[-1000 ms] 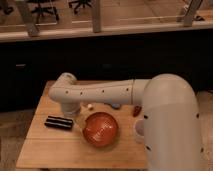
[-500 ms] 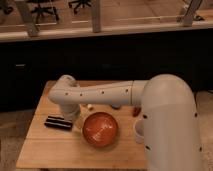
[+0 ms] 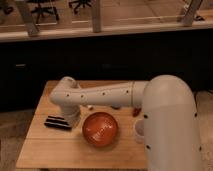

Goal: Push the eraser across the table

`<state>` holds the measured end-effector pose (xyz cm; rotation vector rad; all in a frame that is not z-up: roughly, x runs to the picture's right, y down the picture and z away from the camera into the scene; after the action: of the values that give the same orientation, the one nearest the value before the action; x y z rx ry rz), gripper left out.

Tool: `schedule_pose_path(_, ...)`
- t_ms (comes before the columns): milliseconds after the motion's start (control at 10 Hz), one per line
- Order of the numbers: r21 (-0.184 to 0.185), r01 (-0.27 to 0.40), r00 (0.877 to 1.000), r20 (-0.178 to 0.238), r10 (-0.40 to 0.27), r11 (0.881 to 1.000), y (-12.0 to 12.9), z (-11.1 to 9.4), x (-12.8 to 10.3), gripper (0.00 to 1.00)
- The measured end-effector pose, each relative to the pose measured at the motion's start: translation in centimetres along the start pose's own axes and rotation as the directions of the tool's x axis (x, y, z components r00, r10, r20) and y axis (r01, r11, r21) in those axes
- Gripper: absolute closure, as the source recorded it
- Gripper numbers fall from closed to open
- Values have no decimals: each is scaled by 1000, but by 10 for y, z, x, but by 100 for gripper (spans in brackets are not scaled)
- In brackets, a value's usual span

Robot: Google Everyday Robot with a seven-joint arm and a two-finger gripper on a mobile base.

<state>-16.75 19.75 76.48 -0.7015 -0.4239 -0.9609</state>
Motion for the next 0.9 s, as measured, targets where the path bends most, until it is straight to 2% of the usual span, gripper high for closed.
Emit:
schedule_pose_path(200, 3, 2, 1000, 2, -2, 1000, -1, 3, 0, 97)
schedule_pose_path(900, 18, 12, 1000, -6, -12, 1000, -18, 15, 16, 98)
